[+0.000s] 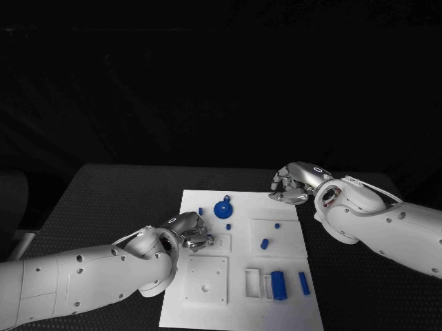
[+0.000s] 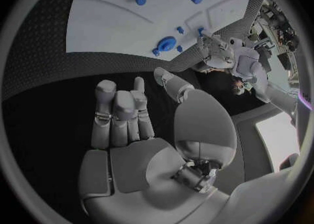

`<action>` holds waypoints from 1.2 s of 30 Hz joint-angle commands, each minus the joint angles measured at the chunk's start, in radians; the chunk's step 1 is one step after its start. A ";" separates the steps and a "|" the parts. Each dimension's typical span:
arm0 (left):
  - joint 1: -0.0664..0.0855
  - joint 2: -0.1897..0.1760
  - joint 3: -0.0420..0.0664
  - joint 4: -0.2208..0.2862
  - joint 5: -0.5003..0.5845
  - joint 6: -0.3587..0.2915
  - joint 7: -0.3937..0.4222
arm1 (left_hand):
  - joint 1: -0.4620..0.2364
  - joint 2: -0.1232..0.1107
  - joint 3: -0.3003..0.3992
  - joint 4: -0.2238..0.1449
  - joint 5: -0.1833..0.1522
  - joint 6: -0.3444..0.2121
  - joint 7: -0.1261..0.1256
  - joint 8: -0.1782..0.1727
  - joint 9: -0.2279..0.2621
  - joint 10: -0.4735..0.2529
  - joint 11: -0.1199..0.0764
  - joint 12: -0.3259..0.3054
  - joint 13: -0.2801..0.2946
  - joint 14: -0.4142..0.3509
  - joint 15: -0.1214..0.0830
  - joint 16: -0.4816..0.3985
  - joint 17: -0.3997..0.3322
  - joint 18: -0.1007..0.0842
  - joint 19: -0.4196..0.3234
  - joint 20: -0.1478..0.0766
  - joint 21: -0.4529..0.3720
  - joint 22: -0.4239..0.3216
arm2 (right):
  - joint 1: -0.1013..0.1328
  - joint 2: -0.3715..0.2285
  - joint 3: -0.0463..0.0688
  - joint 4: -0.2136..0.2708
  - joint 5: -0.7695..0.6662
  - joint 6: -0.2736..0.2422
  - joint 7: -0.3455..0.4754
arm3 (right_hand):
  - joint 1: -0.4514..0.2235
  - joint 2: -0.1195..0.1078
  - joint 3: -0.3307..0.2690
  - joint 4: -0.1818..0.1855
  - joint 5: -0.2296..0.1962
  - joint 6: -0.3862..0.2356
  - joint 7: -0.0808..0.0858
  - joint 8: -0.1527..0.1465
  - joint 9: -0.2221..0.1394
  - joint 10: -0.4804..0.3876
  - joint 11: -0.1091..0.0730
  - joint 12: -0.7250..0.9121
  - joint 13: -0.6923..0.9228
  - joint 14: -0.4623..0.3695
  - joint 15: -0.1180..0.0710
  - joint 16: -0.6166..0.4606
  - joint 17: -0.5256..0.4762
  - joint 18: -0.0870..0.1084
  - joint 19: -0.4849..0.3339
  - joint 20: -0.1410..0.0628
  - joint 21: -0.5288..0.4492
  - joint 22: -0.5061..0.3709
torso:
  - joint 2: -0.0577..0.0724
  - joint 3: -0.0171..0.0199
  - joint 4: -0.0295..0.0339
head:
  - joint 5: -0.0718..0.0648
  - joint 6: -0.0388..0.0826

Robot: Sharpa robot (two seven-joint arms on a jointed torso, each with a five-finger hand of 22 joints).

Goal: Assemble the parts on the task board

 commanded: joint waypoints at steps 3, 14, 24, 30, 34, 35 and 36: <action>-0.002 0.005 -0.002 -0.004 -0.010 0.034 -0.018 | 0.004 0.000 -0.001 0.008 -0.008 0.149 -0.103 0.002 0.144 -0.035 -0.026 0.004 -0.003 0.042 -0.054 0.004 -0.003 0.016 -0.006 -0.128 0.007 -0.002 | 0.000 0.000 0.000 0.002 -0.002 0.008 0.006 | 0.000 -0.008 0.000 0.008 0.007 -0.001 0.008 -0.007 -0.001 -0.007 -0.003 -0.003 -0.001 -0.005 -0.003 -0.004 0.001 0.036 0.001 0.000 -0.004 0.007 | 0.000 -0.0005 0.0004 | 0.000 0.002; -0.002 0.006 -0.001 -0.006 -0.013 0.059 -0.026 | 0.003 -0.007 -0.003 0.015 -0.019 0.151 -0.102 0.000 0.147 -0.034 -0.025 0.008 -0.007 0.042 -0.053 0.008 -0.010 0.016 -0.008 -0.128 0.011 -0.004 | 0.000 0.001 0.000 0.001 -0.001 0.009 0.006 | 0.000 -0.008 0.000 0.009 0.009 -0.001 0.008 -0.007 -0.001 -0.007 -0.003 -0.003 -0.001 -0.005 -0.003 -0.004 0.001 0.036 0.001 0.000 -0.004 0.007 | 0.000 -0.0001 0.0001 | -0.001 -0.002; -0.002 0.006 -0.001 -0.006 -0.010 0.070 -0.026 | 0.005 -0.075 -0.009 0.039 -0.023 0.159 -0.103 -0.005 0.154 -0.034 -0.025 0.023 -0.018 0.040 -0.053 0.021 -0.027 0.020 -0.010 -0.129 0.020 -0.016 | 0.000 0.001 0.000 0.001 -0.001 0.011 0.005 | -0.001 -0.008 -0.001 0.010 0.010 -0.001 0.008 -0.007 -0.001 -0.007 -0.003 -0.003 -0.001 -0.005 -0.003 -0.005 0.001 0.036 0.001 0.000 -0.004 0.007 | 0.000 -0.0001 0.0002 | -0.001 -0.004; -0.002 0.006 -0.001 -0.006 -0.006 0.072 -0.025 | 0.000 -0.098 -0.011 0.066 -0.031 0.160 -0.104 -0.009 0.157 -0.036 -0.026 0.028 -0.024 0.039 -0.053 0.026 -0.037 0.021 -0.011 -0.129 0.025 -0.023 | 0.000 0.001 0.000 0.000 -0.001 0.011 0.005 | -0.002 -0.008 -0.002 0.011 0.011 -0.001 0.008 -0.007 -0.001 -0.007 -0.003 -0.003 -0.001 -0.005 -0.003 -0.005 0.001 0.036 0.001 0.000 -0.004 0.007 | 0.000 -0.0002 0.0002 | -0.002 -0.002; -0.002 0.006 -0.001 -0.005 -0.005 0.073 -0.026 | -0.004 -0.113 -0.012 0.085 -0.034 0.161 -0.104 -0.011 0.160 -0.037 -0.026 0.032 -0.028 0.038 -0.054 0.030 -0.042 0.022 -0.012 -0.129 0.028 -0.027 | 0.000 0.002 0.000 0.000 -0.001 0.011 0.005 | -0.002 -0.009 -0.002 0.011 0.011 -0.001 0.008 -0.007 -0.001 -0.007 -0.003 -0.003 -0.001 -0.005 -0.003 -0.005 0.001 0.036 0.001 0.000 -0.004 0.007 | 0.000 -0.0002 0.0003 | -0.003 -0.003; -0.002 0.006 -0.001 -0.005 -0.005 0.073 -0.026 | -0.005 -0.117 -0.012 0.091 -0.034 0.161 -0.104 -0.012 0.160 -0.037 -0.026 0.033 -0.029 0.038 -0.054 0.031 -0.044 0.023 -0.013 -0.129 0.028 -0.029 | 0.000 0.001 0.000 0.000 -0.001 0.011 0.005 | -0.002 -0.009 -0.002 0.011 0.011 -0.001 0.008 -0.007 -0.001 -0.007 -0.003 -0.003 -0.001 -0.005 -0.003 -0.005 0.001 0.036 0.001 0.000 -0.004 0.007 | 0.000 -0.0001 0.0003 | -0.003 -0.003; -0.002 0.006 -0.001 -0.006 -0.005 0.073 -0.026 | -0.006 -0.120 -0.011 0.095 -0.035 0.162 -0.104 -0.012 0.161 -0.037 -0.026 0.033 -0.030 0.037 -0.054 0.031 -0.045 0.023 -0.013 -0.129 0.029 -0.029 | 0.000 0.001 0.000 0.000 -0.001 0.011 0.005 | -0.002 -0.009 -0.002 0.011 0.011 -0.001 0.008 -0.007 -0.001 -0.007 -0.003 -0.003 -0.001 -0.005 -0.003 -0.005 0.001 0.036 0.001 0.000 -0.004 0.007 | 0.000 -0.0001 0.0003 | -0.003 -0.003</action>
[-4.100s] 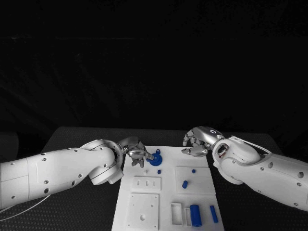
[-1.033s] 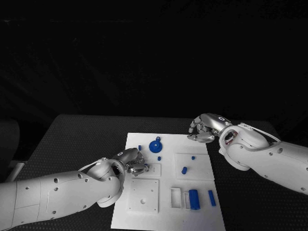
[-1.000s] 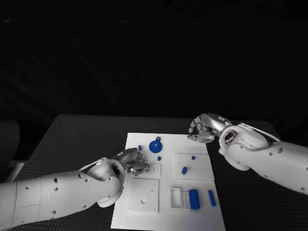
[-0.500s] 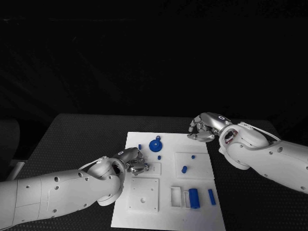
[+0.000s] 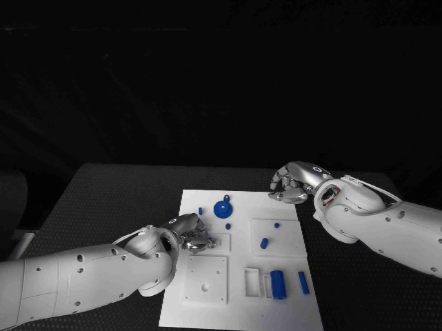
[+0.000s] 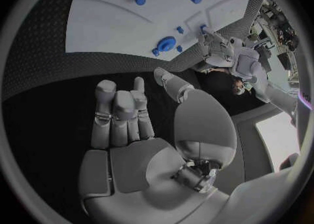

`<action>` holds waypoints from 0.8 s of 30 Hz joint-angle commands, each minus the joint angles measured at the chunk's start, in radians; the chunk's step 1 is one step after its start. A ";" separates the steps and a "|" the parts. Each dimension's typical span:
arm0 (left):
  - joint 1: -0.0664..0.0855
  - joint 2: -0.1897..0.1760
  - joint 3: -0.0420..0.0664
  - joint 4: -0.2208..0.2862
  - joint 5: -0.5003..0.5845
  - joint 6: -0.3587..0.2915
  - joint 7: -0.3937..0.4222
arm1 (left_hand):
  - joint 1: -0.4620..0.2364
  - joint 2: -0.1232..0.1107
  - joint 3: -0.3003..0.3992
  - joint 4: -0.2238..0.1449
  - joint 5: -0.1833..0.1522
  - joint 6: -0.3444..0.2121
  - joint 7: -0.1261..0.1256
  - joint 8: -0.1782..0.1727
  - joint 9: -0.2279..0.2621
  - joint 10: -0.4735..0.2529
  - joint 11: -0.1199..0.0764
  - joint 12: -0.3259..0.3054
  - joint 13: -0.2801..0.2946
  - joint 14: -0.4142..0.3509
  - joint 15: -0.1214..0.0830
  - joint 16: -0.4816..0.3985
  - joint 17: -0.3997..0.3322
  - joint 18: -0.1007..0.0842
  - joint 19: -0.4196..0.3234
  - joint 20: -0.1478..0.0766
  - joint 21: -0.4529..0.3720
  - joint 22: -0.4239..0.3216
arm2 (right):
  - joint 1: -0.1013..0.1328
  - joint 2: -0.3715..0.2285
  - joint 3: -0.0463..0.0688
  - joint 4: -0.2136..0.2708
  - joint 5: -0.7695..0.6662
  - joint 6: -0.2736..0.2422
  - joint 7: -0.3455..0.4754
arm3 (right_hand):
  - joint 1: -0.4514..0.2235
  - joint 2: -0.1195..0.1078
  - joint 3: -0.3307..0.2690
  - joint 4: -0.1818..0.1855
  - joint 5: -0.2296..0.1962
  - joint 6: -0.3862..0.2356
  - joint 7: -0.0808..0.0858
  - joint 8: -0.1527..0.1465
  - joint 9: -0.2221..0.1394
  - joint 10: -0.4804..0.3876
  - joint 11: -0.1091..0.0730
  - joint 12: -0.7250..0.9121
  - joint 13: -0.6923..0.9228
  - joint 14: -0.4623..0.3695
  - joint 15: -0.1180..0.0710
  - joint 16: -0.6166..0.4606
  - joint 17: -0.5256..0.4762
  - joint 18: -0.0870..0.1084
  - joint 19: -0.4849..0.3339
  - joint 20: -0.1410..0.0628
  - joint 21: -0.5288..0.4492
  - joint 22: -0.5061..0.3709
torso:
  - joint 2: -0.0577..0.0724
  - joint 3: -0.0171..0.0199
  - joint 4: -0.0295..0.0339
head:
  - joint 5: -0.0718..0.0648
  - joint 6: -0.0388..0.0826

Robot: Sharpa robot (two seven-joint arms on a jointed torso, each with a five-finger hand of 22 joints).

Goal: Assemble the parts on the task board

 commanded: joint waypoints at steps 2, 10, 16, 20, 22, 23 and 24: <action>-0.002 0.001 -0.001 0.000 0.004 0.023 -0.007 | -0.005 -0.016 0.001 0.015 -0.004 0.092 -0.034 -0.002 0.003 -0.013 -0.009 0.004 -0.003 0.014 -0.017 0.005 -0.004 0.007 -0.007 -0.130 0.004 -0.003 | 0.000 0.001 0.000 0.000 -0.002 0.010 0.005 | -0.002 -0.009 -0.002 0.006 0.004 0.000 0.005 -0.003 -0.001 -0.005 -0.001 -0.003 -0.001 -0.005 -0.003 -0.005 0.001 0.036 0.003 -0.002 -0.005 0.007 | 0.000 -0.0002 0.0003 | -0.001 0.000; -0.002 -0.002 -0.001 0.005 0.024 0.000 0.005 | 0.032 0.041 0.004 -0.009 0.019 0.091 -0.033 -0.006 0.009 -0.017 -0.008 0.011 -0.010 0.010 -0.017 0.013 -0.014 0.011 -0.013 -0.130 0.014 -0.008 | 0.000 0.002 0.000 -0.001 -0.001 0.010 0.006 | -0.003 -0.008 -0.002 0.007 0.004 0.000 0.005 -0.004 -0.001 -0.005 -0.001 -0.003 -0.002 -0.005 -0.003 -0.005 0.002 0.036 0.003 -0.002 -0.005 0.007 | 0.000 -0.0007 0.0006 | -0.002 0.007; -0.002 -0.012 -0.001 0.013 0.040 -0.050 0.025 | 0.041 0.092 0.000 -0.044 0.032 0.092 -0.033 -0.010 0.013 -0.020 -0.008 0.016 -0.017 0.007 -0.016 0.019 -0.024 0.009 -0.021 -0.128 0.021 -0.014 | 0.000 0.003 0.000 -0.002 -0.001 0.010 0.006 | -0.004 -0.008 -0.003 0.008 0.005 0.000 0.005 -0.004 -0.001 -0.005 -0.001 -0.003 -0.002 -0.005 -0.003 -0.005 0.002 0.036 0.003 -0.002 -0.005 0.007 | 0.000 -0.0009 0.0004 | -0.003 0.014; -0.002 -0.015 -0.001 0.018 0.055 -0.063 0.035 | 0.032 0.106 -0.002 -0.051 0.035 0.095 -0.034 -0.010 0.015 -0.019 -0.008 0.020 -0.019 0.009 -0.016 0.024 -0.027 0.008 -0.023 -0.127 0.024 -0.017 | 0.000 0.002 0.000 -0.001 -0.001 0.011 0.006 | -0.004 -0.008 -0.003 0.008 0.005 0.000 0.005 -0.004 -0.001 -0.005 -0.001 -0.003 -0.002 -0.005 -0.003 -0.005 0.002 0.036 0.003 -0.002 -0.005 0.007 | 0.001 -0.0005 -0.0001 | -0.004 0.015; -0.002 -0.018 -0.001 0.021 0.059 -0.072 0.038 | 0.022 0.114 -0.004 -0.053 0.035 0.097 -0.034 -0.011 0.016 -0.019 -0.009 0.023 -0.019 0.009 -0.016 0.026 -0.029 0.008 -0.024 -0.127 0.027 -0.019 | 0.000 0.001 0.000 0.000 0.000 0.011 0.006 | -0.004 -0.008 -0.003 0.008 0.006 0.000 0.005 -0.004 -0.002 -0.005 -0.001 -0.003 -0.002 -0.005 -0.003 -0.005 0.002 0.036 0.003 -0.002 -0.005 0.007 | 0.002 -0.0003 0.0002 | -0.004 0.015; -0.002 -0.021 -0.001 0.023 0.058 -0.077 0.040 | 0.019 0.116 -0.005 -0.055 0.035 0.097 -0.034 -0.011 0.016 -0.019 -0.009 0.024 -0.020 0.009 -0.016 0.027 -0.030 0.008 -0.024 -0.127 0.027 -0.020 | 0.000 0.000 0.000 0.000 0.000 0.011 0.005 | -0.004 -0.008 -0.003 0.008 0.006 0.000 0.005 -0.004 -0.002 -0.005 -0.001 -0.003 -0.002 -0.005 -0.003 -0.005 0.002 0.036 0.003 -0.002 -0.005 0.007 | 0.002 -0.0003 0.0002 | -0.003 0.015; -0.002 -0.022 -0.001 0.024 0.061 -0.079 0.040 | 0.018 0.116 -0.005 -0.055 0.035 0.098 -0.034 -0.011 0.016 -0.019 -0.009 0.024 -0.020 0.009 -0.016 0.028 -0.030 0.008 -0.025 -0.127 0.028 -0.020 | 0.000 0.000 0.000 -0.001 0.000 0.011 0.005 | -0.003 -0.008 -0.003 0.008 0.006 0.000 0.005 -0.004 -0.002 -0.005 -0.001 -0.003 -0.002 -0.005 -0.003 -0.005 0.002 0.036 0.003 -0.002 -0.005 0.007 | 0.002 -0.0003 0.0001 | -0.003 0.014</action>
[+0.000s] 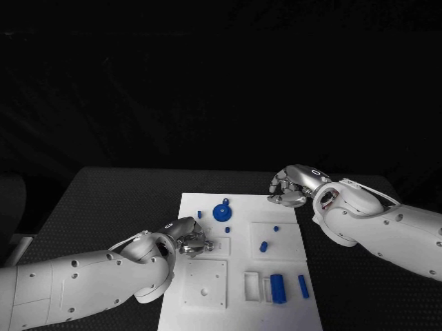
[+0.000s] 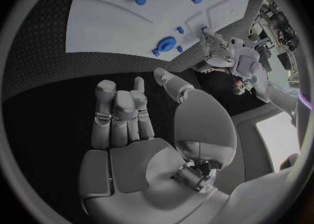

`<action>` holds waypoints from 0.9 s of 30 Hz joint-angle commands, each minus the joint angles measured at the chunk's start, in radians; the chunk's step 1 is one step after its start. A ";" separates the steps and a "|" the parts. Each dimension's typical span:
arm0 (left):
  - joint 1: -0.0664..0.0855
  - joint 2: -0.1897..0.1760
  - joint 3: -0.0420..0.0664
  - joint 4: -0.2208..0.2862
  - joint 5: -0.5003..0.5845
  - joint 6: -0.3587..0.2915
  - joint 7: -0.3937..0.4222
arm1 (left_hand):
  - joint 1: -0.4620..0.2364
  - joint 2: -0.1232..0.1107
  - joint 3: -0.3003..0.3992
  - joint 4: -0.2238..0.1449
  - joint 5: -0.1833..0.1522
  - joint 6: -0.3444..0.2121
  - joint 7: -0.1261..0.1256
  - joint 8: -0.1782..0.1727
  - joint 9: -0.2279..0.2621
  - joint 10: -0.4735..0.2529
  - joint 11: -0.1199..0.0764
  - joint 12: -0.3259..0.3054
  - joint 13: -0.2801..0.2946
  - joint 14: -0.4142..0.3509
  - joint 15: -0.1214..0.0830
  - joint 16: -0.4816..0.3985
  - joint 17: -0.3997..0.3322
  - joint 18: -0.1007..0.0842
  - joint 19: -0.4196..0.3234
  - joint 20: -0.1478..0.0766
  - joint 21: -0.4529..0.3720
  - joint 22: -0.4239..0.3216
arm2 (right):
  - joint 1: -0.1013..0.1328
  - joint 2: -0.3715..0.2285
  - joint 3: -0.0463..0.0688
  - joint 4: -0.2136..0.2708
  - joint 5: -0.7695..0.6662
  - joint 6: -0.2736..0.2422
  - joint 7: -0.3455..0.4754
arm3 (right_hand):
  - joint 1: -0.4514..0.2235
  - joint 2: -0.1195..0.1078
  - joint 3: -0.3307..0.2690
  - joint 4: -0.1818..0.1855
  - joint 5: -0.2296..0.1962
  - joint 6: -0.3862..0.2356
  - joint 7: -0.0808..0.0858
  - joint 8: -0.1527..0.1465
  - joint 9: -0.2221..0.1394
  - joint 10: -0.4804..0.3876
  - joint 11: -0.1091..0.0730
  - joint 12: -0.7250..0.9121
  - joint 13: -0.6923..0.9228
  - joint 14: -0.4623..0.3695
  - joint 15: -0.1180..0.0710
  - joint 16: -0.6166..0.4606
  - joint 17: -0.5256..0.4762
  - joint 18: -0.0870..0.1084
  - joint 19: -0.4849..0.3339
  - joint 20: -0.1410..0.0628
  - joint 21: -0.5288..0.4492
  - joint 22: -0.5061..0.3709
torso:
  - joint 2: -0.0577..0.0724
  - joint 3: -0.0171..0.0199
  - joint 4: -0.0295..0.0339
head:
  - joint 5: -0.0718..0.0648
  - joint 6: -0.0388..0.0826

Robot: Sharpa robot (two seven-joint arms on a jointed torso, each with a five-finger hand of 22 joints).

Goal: Assemble the parts on the task board

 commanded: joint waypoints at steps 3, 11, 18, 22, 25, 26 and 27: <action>0.000 -0.008 0.001 0.008 0.026 -0.054 0.026 | 0.036 0.063 0.007 -0.014 0.004 0.093 -0.029 -0.001 0.001 -0.014 -0.011 0.006 -0.002 0.004 -0.013 0.005 -0.003 0.008 -0.008 -0.134 0.006 -0.003 | 0.000 0.000 0.000 0.000 -0.001 0.011 0.005 | -0.003 -0.008 0.000 0.006 0.007 0.000 0.008 -0.004 -0.002 -0.005 -0.001 -0.003 -0.002 -0.005 -0.003 -0.005 0.001 0.036 0.003 -0.002 -0.005 0.008 | 0.000 0.0008 -0.0004 | 0.001 -0.001; 0.000 -0.004 0.001 0.006 0.027 -0.039 0.017 | 0.017 0.077 0.015 -0.016 -0.034 0.092 -0.030 -0.008 0.004 -0.019 -0.013 0.009 -0.009 0.004 -0.015 0.009 -0.014 0.011 -0.009 -0.136 0.014 -0.011 | 0.000 -0.001 0.000 -0.001 -0.001 0.012 0.004 | -0.004 -0.009 0.000 0.007 0.011 0.000 0.008 -0.004 -0.002 -0.005 -0.001 -0.003 -0.002 -0.005 -0.003 -0.006 0.001 0.036 0.003 -0.002 -0.006 0.008 | -0.001 0.0009 -0.0003 | -0.001 -0.003; 0.000 0.003 0.000 -0.008 0.026 -0.015 -0.003 | 0.019 0.070 0.023 -0.020 -0.056 0.089 -0.029 -0.012 0.005 -0.020 -0.012 0.009 -0.015 0.003 -0.015 0.010 -0.020 0.012 -0.010 -0.136 0.017 -0.015 | 0.000 -0.001 0.000 -0.001 -0.001 0.013 0.003 | -0.005 -0.009 -0.001 0.008 0.013 0.001 0.008 -0.004 -0.002 -0.005 -0.001 -0.003 -0.002 -0.005 -0.003 -0.006 0.002 0.036 0.003 -0.002 -0.006 0.008 | -0.001 0.0021 -0.0004 | -0.003 -0.005; 0.000 0.009 0.000 -0.013 0.020 -0.012 -0.011 | 0.022 0.056 0.025 -0.021 -0.060 0.090 -0.028 -0.014 0.006 -0.019 -0.011 0.010 -0.017 0.002 -0.014 0.010 -0.023 0.012 -0.011 -0.136 0.019 -0.017 | 0.000 -0.001 0.000 -0.002 -0.001 0.013 0.003 | -0.005 -0.009 -0.001 0.008 0.014 0.001 0.008 -0.004 -0.002 -0.005 -0.001 -0.003 -0.002 -0.005 -0.003 -0.006 0.002 0.036 0.003 -0.002 -0.006 0.008 | -0.001 0.0023 -0.0003 | -0.003 -0.004; 0.000 0.013 0.000 -0.016 0.015 -0.013 -0.018 | 0.021 0.053 0.025 -0.018 -0.063 0.090 -0.028 -0.015 0.006 -0.019 -0.010 0.010 -0.018 0.001 -0.013 0.010 -0.025 0.012 -0.011 -0.136 0.019 -0.019 | 0.000 -0.001 0.000 -0.001 -0.001 0.013 0.003 | -0.006 -0.009 -0.002 0.009 0.015 0.001 0.008 -0.004 -0.002 -0.005 -0.001 -0.003 -0.002 -0.005 -0.003 -0.006 0.002 0.036 0.003 -0.002 -0.006 0.008 | -0.001 0.0022 -0.0004 | -0.003 -0.004; 0.000 0.014 0.000 -0.017 0.010 -0.013 -0.021 | 0.021 0.054 0.026 -0.016 -0.064 0.089 -0.027 -0.016 0.006 -0.019 -0.010 0.009 -0.019 0.001 -0.013 0.010 -0.026 0.012 -0.011 -0.136 0.019 -0.019 | 0.000 -0.001 0.000 -0.001 -0.001 0.013 0.003 | -0.006 -0.009 -0.002 0.009 0.015 0.001 0.008 -0.004 -0.002 -0.005 -0.001 -0.003 -0.002 -0.005 -0.003 -0.006 0.002 0.036 0.003 -0.002 -0.006 0.008 | -0.001 0.0020 -0.0007 | -0.004 -0.004; 0.000 0.016 0.000 -0.019 0.005 -0.014 -0.024 | 0.021 0.054 0.026 -0.015 -0.065 0.089 -0.027 -0.016 0.006 -0.019 -0.010 0.009 -0.019 0.001 -0.013 0.010 -0.026 0.012 -0.011 -0.136 0.019 -0.020 | 0.000 -0.001 0.000 -0.001 -0.001 0.013 0.003 | -0.006 -0.009 -0.002 0.009 0.015 0.001 0.008 -0.004 -0.002 -0.005 -0.001 -0.003 -0.002 -0.005 -0.003 -0.006 0.002 0.036 0.003 -0.002 -0.006 0.008 | -0.001 0.0020 -0.0011 | -0.004 -0.004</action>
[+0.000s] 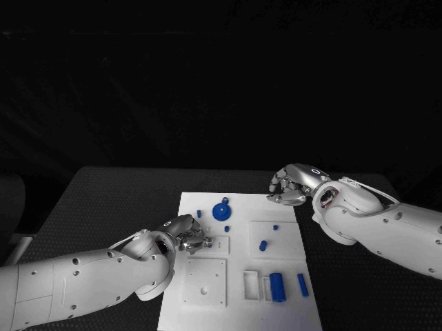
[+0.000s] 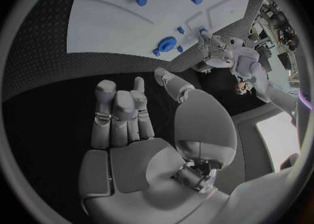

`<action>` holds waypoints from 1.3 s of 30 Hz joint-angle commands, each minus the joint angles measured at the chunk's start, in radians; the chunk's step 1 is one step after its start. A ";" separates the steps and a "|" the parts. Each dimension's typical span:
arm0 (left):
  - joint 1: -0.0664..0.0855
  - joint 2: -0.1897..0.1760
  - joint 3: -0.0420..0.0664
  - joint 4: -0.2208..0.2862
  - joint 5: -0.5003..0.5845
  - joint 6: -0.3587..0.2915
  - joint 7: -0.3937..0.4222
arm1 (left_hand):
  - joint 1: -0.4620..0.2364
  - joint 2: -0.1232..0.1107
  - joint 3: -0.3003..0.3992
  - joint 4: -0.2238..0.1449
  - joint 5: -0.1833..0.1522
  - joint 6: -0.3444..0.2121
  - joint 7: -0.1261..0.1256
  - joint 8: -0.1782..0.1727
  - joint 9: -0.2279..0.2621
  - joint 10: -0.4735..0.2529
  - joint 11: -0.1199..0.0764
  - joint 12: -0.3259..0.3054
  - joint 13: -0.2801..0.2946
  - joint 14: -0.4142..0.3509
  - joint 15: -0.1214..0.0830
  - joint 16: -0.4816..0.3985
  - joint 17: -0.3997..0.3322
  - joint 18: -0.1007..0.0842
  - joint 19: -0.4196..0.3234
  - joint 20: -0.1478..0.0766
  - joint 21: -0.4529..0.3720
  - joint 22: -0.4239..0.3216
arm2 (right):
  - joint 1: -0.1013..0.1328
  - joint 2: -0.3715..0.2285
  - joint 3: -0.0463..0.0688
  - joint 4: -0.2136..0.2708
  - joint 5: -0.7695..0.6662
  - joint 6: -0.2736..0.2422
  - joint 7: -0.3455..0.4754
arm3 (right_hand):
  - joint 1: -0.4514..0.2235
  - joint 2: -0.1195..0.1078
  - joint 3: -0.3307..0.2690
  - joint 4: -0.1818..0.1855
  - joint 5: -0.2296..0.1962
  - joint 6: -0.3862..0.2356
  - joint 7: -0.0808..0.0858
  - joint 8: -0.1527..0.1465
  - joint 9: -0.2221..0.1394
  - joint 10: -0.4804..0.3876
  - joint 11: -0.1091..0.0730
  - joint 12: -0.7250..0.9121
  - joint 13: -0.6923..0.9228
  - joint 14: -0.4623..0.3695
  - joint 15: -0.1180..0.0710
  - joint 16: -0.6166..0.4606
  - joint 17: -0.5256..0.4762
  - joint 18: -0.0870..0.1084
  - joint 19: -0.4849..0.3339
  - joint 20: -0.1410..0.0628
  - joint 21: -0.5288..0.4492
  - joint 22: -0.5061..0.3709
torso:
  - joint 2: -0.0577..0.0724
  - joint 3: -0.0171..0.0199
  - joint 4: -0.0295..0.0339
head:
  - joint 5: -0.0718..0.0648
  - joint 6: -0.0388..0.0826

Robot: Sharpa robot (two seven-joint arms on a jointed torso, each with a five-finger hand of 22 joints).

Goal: Assemble the parts on the task board

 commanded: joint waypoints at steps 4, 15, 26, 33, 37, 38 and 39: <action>0.000 0.008 0.000 -0.004 -0.017 0.015 -0.020 | 0.041 0.036 0.007 0.011 -0.024 0.089 -0.027 -0.005 0.003 -0.020 -0.009 0.002 -0.005 0.000 -0.011 0.004 -0.006 0.012 -0.004 -0.136 0.005 -0.005 | 0.000 0.000 0.000 0.001 -0.002 0.011 0.004 | -0.002 -0.005 0.001 0.007 0.004 -0.002 0.007 -0.004 -0.001 -0.007 -0.003 -0.003 -0.001 -0.005 -0.003 -0.006 0.002 0.036 0.003 -0.002 -0.006 0.008 | 0.000 -0.0005 -0.0011 | 0.001 0.002; 0.000 0.015 0.000 -0.012 -0.023 0.016 -0.030 | 0.046 0.025 0.008 0.026 -0.103 0.089 -0.026 -0.012 0.006 -0.019 -0.008 0.004 -0.015 -0.001 -0.010 0.008 -0.017 0.014 -0.008 -0.136 0.011 -0.014 | 0.000 -0.001 0.000 0.001 -0.002 0.011 0.004 | -0.003 -0.006 0.000 0.007 0.006 -0.002 0.007 -0.004 -0.001 -0.007 -0.003 -0.003 -0.001 -0.005 -0.003 -0.006 0.002 0.036 0.003 -0.002 -0.006 0.008 | 0.000 -0.0007 -0.0002 | -0.002 0.005; 0.000 0.018 0.000 -0.016 -0.025 0.028 -0.035 | 0.048 0.009 0.008 0.031 -0.109 0.086 -0.024 -0.016 0.006 -0.019 -0.007 0.005 -0.018 -0.002 -0.009 0.008 -0.021 0.015 -0.009 -0.136 0.013 -0.017 | 0.000 0.000 0.000 0.002 -0.002 0.011 0.004 | -0.004 -0.007 -0.001 0.008 0.007 -0.002 0.008 -0.004 -0.001 -0.007 -0.003 -0.003 -0.001 -0.005 -0.003 -0.006 0.002 0.036 0.003 -0.001 -0.006 0.009 | 0.001 -0.0013 0.0001 | -0.003 0.012; 0.000 0.017 0.000 -0.015 -0.017 0.034 -0.034 | 0.049 -0.054 0.004 0.051 -0.117 0.081 -0.021 -0.026 0.003 -0.017 -0.003 0.008 -0.023 -0.003 -0.006 0.011 -0.028 0.016 -0.010 -0.137 0.017 -0.026 | 0.000 -0.002 0.000 0.004 -0.002 0.011 0.004 | -0.005 -0.007 -0.002 0.009 0.007 -0.003 0.008 -0.005 -0.001 -0.007 -0.003 -0.003 -0.001 -0.005 -0.003 -0.007 0.002 0.036 0.003 -0.001 -0.006 0.009 | 0.000 -0.0008 0.0002 | -0.003 0.007; 0.000 0.017 0.000 -0.014 -0.017 0.040 -0.034 | 0.054 -0.072 0.004 0.059 -0.117 0.082 -0.020 -0.030 0.002 -0.017 -0.002 0.009 -0.026 -0.003 -0.005 0.012 -0.031 0.017 -0.010 -0.137 0.020 -0.029 | 0.000 -0.002 0.000 0.004 -0.002 0.011 0.004 | -0.005 -0.007 -0.002 0.009 0.008 -0.003 0.008 -0.005 -0.001 -0.007 -0.003 -0.003 -0.001 -0.005 -0.003 -0.007 0.002 0.036 0.003 -0.001 -0.006 0.009 | 0.000 -0.0010 0.0000 | -0.003 0.005; 0.000 0.018 0.000 -0.013 -0.017 0.041 -0.033 | 0.056 -0.076 0.005 0.060 -0.117 0.082 -0.020 -0.030 0.002 -0.017 -0.002 0.010 -0.026 -0.003 -0.005 0.012 -0.032 0.017 -0.010 -0.137 0.020 -0.030 | 0.000 -0.002 0.000 0.004 -0.002 0.012 0.004 | -0.005 -0.008 -0.002 0.009 0.008 -0.003 0.008 -0.005 -0.001 -0.007 -0.003 -0.003 -0.001 -0.005 -0.003 -0.007 0.002 0.036 0.003 -0.001 -0.006 0.009 | 0.000 -0.0009 -0.0004 | -0.002 0.004; 0.000 0.018 0.000 -0.013 -0.016 0.042 -0.033 | 0.059 -0.081 0.005 0.061 -0.118 0.082 -0.020 -0.031 0.002 -0.017 -0.002 0.010 -0.027 -0.004 -0.005 0.013 -0.032 0.018 -0.010 -0.137 0.021 -0.031 | 0.000 -0.002 0.000 0.005 -0.002 0.012 0.004 | -0.005 -0.008 -0.002 0.009 0.008 -0.003 0.008 -0.005 -0.001 -0.007 -0.003 -0.003 -0.001 -0.005 -0.003 -0.007 0.002 0.036 0.003 -0.001 -0.006 0.009 | 0.000 -0.0008 -0.0006 | -0.001 0.004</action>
